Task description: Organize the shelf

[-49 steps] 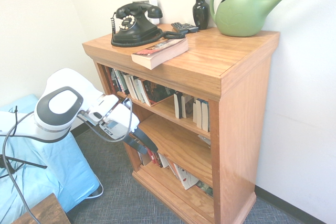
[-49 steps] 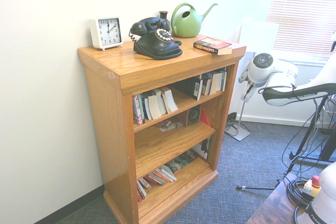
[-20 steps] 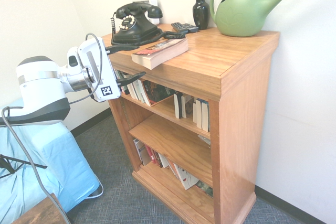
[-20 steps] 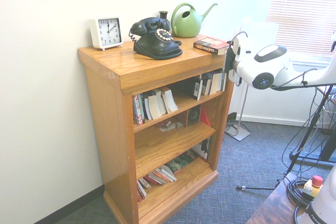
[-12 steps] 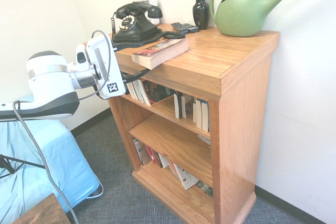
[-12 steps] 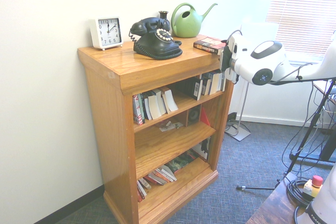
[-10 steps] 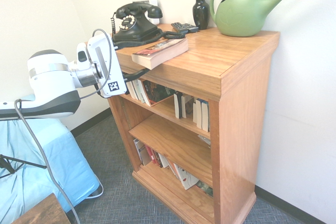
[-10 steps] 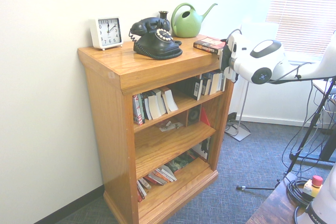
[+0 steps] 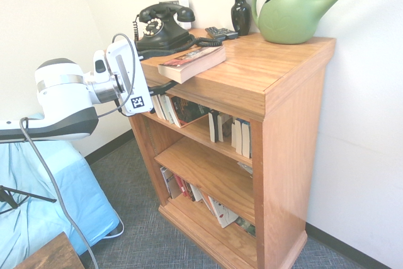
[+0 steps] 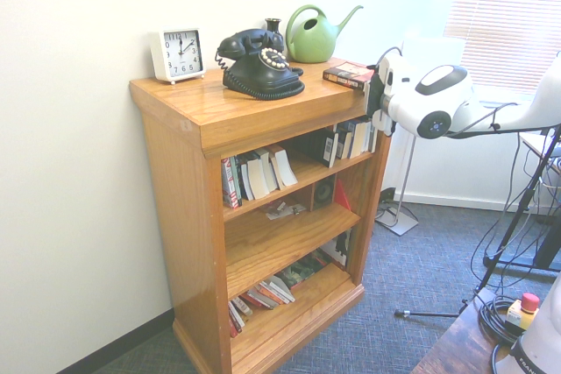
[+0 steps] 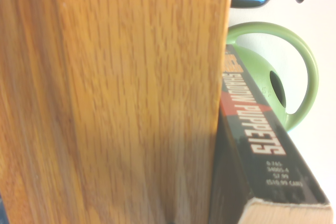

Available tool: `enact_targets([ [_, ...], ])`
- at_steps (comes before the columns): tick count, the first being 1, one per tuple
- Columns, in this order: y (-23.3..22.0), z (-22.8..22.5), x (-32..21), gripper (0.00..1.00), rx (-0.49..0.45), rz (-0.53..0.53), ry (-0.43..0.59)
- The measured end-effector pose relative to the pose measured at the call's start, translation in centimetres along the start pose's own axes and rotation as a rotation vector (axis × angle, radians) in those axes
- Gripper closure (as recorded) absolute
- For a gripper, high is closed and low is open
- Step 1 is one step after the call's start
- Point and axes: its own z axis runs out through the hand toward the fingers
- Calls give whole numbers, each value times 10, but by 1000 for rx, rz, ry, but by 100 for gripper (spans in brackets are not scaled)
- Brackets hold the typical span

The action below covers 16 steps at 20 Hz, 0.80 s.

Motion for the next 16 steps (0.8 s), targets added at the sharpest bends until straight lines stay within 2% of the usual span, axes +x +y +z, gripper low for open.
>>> enact_targets([
  [16, -2, 0, 10, 100, 6, 23, -4],
])
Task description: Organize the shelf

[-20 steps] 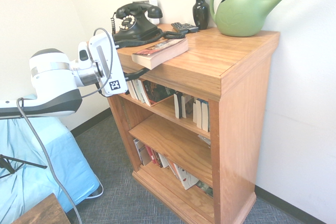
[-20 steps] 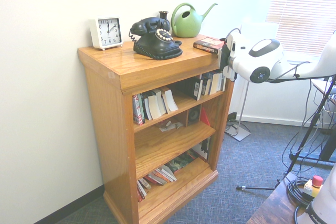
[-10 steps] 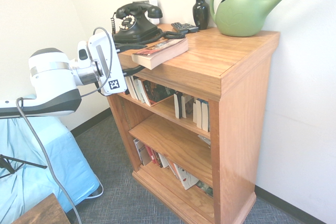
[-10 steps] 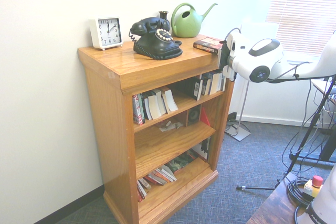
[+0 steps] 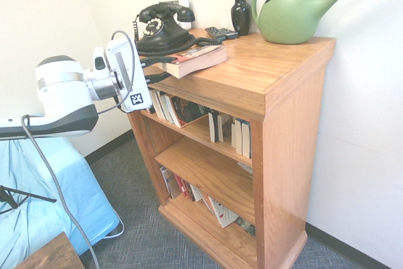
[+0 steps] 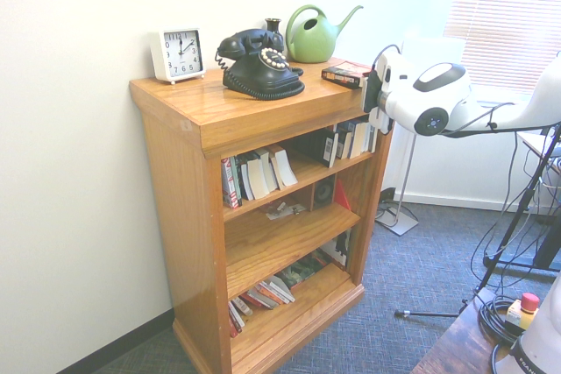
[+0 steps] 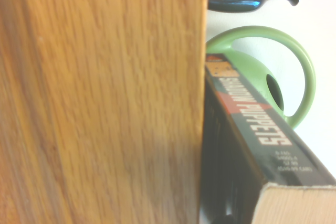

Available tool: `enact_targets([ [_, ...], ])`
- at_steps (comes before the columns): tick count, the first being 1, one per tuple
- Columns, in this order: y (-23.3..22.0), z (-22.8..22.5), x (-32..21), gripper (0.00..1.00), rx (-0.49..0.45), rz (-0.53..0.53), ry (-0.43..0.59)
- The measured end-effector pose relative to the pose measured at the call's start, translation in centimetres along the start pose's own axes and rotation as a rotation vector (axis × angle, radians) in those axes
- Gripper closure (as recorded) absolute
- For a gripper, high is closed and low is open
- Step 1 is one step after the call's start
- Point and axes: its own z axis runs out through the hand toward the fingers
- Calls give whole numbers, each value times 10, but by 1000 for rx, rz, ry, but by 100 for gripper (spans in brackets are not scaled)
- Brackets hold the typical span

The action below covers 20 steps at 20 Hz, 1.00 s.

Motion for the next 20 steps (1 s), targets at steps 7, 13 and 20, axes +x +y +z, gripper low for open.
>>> enact_targets([
  [7, -1, -2, 3, 100, 8, 48, -23],
  [13, 24, -42, 32, 100, 62, 273, -58],
  [20, 76, -115, 11, 100, 156, 566, -127],
])
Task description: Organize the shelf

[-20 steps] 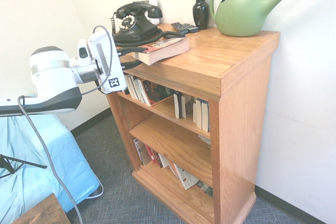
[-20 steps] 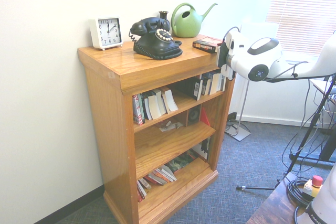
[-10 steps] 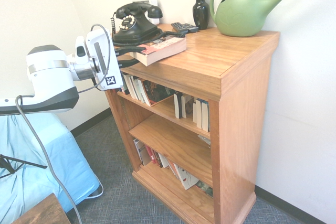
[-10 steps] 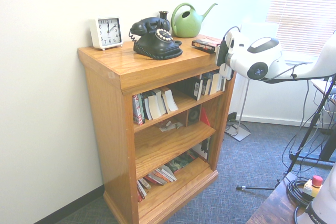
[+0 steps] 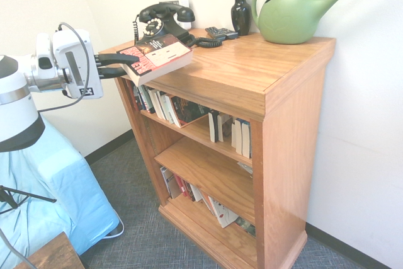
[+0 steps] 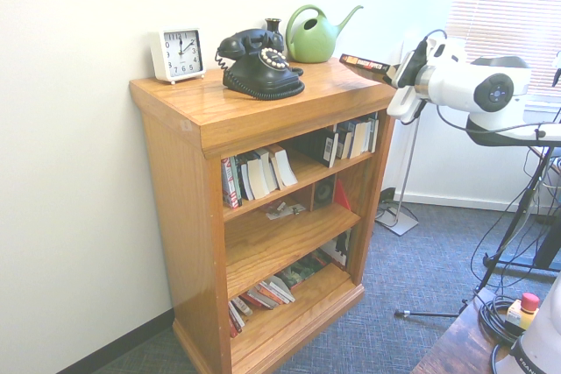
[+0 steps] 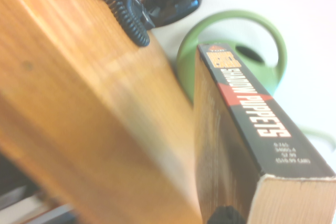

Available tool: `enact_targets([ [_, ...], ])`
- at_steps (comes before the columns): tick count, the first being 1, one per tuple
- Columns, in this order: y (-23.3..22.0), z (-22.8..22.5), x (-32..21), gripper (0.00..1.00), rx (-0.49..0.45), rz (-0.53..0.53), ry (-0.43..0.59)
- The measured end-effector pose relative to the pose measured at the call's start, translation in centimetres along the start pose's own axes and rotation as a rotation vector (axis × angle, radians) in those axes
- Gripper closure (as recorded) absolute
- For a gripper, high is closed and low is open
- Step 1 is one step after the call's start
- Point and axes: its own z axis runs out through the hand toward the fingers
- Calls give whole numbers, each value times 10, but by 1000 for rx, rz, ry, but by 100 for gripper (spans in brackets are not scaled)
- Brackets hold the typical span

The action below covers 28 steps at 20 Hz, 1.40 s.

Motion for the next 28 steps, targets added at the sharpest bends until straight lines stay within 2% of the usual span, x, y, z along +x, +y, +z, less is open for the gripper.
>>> enact_targets([
  [5, 20, -45, -36, 100, 84, 151, -73],
  [10, 18, -62, -84, 100, 172, 207, -173],
  [17, -6, -24, -133, 100, 259, 190, -317],
  [22, -23, 4, -144, 100, 296, 176, -340],
  [28, -39, 72, -155, 100, 294, 189, -368],
])
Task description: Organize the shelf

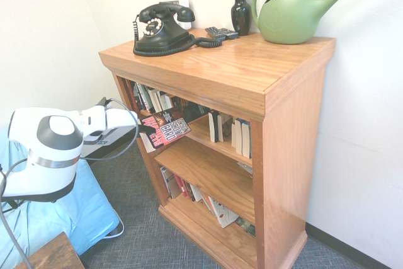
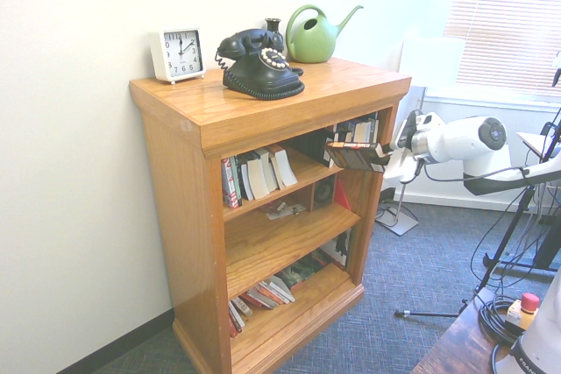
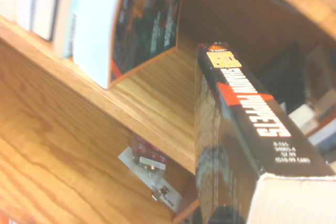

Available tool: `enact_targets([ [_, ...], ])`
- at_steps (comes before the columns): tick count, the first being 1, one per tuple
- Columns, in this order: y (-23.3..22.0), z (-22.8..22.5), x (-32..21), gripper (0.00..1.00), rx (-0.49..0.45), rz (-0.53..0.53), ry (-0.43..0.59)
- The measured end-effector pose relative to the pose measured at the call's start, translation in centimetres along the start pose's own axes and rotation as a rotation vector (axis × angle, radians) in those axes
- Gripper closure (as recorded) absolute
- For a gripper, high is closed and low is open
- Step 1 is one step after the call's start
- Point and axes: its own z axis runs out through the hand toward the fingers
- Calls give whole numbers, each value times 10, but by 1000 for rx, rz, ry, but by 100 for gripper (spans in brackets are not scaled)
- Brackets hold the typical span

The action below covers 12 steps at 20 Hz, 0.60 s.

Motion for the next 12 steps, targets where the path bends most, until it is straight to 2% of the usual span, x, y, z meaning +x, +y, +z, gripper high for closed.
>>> enact_targets([
  [5, -24, 41, -1, 100, 15, 13, -8],
  [12, -41, 64, -9, 100, 57, 89, -34],
])
